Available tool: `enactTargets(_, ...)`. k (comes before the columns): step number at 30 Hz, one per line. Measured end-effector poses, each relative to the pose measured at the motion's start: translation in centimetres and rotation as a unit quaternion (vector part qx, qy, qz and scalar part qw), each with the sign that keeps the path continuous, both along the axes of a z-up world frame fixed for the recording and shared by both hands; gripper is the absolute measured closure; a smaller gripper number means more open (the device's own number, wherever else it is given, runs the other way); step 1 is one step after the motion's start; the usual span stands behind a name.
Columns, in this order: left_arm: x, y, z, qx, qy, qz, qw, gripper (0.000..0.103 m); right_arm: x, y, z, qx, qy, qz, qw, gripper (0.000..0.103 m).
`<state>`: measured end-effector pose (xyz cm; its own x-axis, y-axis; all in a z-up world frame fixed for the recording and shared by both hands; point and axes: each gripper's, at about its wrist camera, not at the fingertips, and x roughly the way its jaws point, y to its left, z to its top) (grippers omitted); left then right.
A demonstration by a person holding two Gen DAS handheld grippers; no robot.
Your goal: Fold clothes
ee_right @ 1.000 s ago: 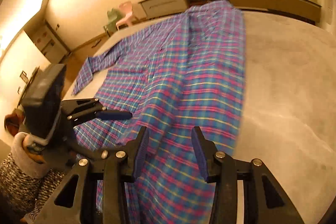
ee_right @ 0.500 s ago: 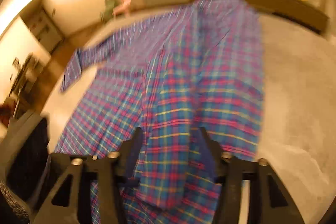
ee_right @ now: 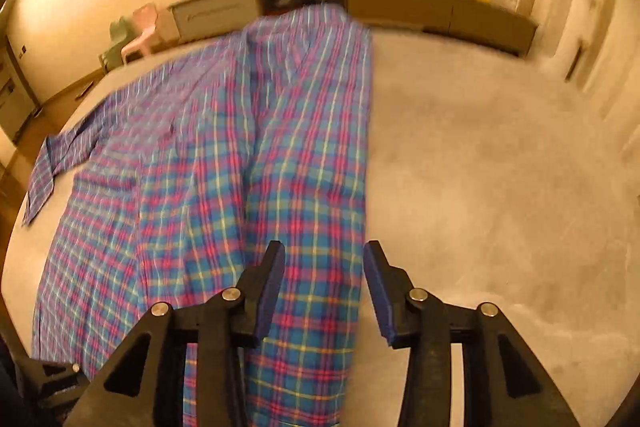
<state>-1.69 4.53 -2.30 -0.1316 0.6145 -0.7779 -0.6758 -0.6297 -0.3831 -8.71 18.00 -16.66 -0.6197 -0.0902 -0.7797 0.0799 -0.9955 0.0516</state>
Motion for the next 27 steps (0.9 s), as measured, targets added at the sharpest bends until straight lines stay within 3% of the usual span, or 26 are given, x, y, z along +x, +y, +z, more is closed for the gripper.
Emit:
enactTargets(3, -0.6, -1.4, 1.8, 0.019, 0.016, 0.017, 0.9995, 0.041, 0.5, -3.8, 1.1, -0.025, 0.005, 0.092, 0.995, 0.059)
enactTargets(5, -1.9, -3.9, 3.3, 0.034, 0.029, 0.065, 0.9969, 0.041, 0.0, -5.9, -0.2, -0.031, -0.036, 0.150, 0.988, 0.059)
enactTargets(6, -2.9, -5.8, 4.1, 0.039, 0.038, 0.106, 0.9929, 0.041, -0.7, -5.9, -1.7, -0.007, -0.065, 0.138, 0.988, 0.059)
enactTargets(8, -4.4, -9.8, 4.9, 0.045, 0.045, 0.204, 0.9770, 0.041, -1.8, -5.2, -4.0, 0.038, -0.098, 0.093, 0.990, 0.057)
enactTargets(9, -5.0, -13.0, 5.3, 0.048, 0.042, 0.278, 0.9584, 0.041, -2.0, -4.6, -3.6, 0.047, -0.089, 0.064, 0.993, 0.056)
enactTargets(10, -5.4, -16.4, 5.6, 0.051, 0.039, 0.355, 0.9327, 0.041, -2.0, -4.4, -2.9, 0.054, -0.083, 0.043, 0.994, 0.056)
enactTargets(12, -4.1, -24.2, 6.2, 0.086, 0.019, 0.494, 0.8651, 0.041, -1.2, -5.9, 0.0, 0.043, -0.046, 0.050, 0.997, 0.054)
enactTargets(14, -1.5, -31.1, 6.2, 0.149, -0.014, 0.605, 0.7822, 0.041, -0.1, -8.9, 2.9, 0.031, -0.013, 0.091, 0.995, 0.044)
enactTargets(15, 0.4, -33.9, 5.9, 0.184, -0.023, 0.651, 0.7365, 0.041, 0.2, -11.0, 4.1, 0.026, -0.002, 0.118, 0.993, 0.037)
enactTargets(16, 2.1, -35.6, 5.7, 0.201, -0.026, 0.685, 0.7002, 0.041, 0.6, -13.9, 5.4, 0.013, 0.002, 0.160, 0.987, 0.035)
enactTargets(17, 3.7, -37.2, 5.5, 0.204, -0.028, 0.713, 0.6704, 0.040, 0.6, -16.8, 6.3, 0.003, -0.001, 0.199, 0.980, 0.033)
enactTargets(18, 4.6, -38.2, 5.4, 0.202, -0.030, 0.729, 0.6537, 0.040, 0.6, -19.8, 6.8, -0.004, -0.007, 0.233, 0.972, 0.033)
enactTargets(19, 5.3, -38.9, 5.3, 0.199, -0.032, 0.741, 0.6404, 0.040, 0.4, -23.4, 6.9, -0.013, -0.018, 0.274, 0.961, 0.033)
enactTargets(23, 5.3, -39.0, 4.8, 0.201, -0.036, 0.747, 0.6331, 0.041, -1.1, -35.9, 5.7, -0.007, -0.039, 0.369, 0.929, 0.033)
enactTargets(25, 4.7, -39.1, 4.0, 0.205, -0.032, 0.749, 0.6292, 0.041, -2.6, -41.5, 4.6, 0.000, -0.048, 0.384, 0.922, 0.033)
enactTargets(27, 5.4, -39.4, 4.0, 0.207, -0.025, 0.753, 0.6242, 0.041, -4.6, -45.2, 3.1, 0.006, -0.056, 0.381, 0.923, 0.033)
